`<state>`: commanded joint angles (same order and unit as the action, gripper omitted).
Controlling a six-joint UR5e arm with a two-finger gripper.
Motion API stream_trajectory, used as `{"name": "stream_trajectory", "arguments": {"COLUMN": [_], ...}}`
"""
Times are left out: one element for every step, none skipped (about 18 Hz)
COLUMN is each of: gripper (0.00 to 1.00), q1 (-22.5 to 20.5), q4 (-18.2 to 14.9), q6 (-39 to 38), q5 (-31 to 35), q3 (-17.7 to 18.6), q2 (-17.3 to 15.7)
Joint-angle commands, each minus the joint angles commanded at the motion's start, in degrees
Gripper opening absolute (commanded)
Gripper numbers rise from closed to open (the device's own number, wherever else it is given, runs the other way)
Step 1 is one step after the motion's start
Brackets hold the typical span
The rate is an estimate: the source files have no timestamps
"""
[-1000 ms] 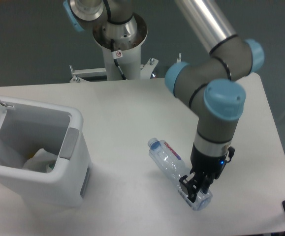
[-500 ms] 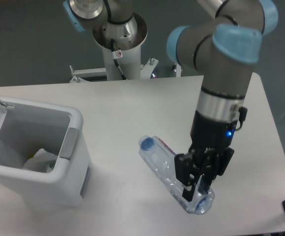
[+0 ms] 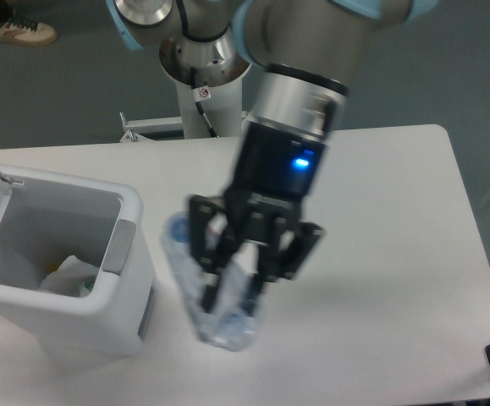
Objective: Place the trash in the trash can
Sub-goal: 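Carry the bottle over the trash bin and lower it in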
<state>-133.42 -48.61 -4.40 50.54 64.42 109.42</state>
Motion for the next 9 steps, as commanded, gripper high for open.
{"name": "stream_trajectory", "arguments": {"gripper": [0.33, 0.33, 0.33, 0.33, 0.33, 0.33, 0.33, 0.33, 0.33], "q1": [0.7, 1.9, 3.3, 4.5, 5.9, 6.8, 7.4, 7.9, 8.5], "q4": [0.1, 0.1, 0.1, 0.1, 0.1, 0.2, 0.2, 0.2, 0.2], "q6": [0.1, 0.3, 0.8, 1.8, 3.6, 5.1, 6.8, 8.2, 9.7], "q5": [0.0, 0.0, 0.1, 0.3, 0.5, 0.6, 0.6, 0.6, 0.6], "q3": [0.2, 0.2, 0.4, 1.0, 2.6, 3.8, 4.7, 5.7, 6.3], "q2": [-0.4, -0.5, -0.5, -0.5, -0.5, -0.7, -1.0, -1.0, -0.9]}}
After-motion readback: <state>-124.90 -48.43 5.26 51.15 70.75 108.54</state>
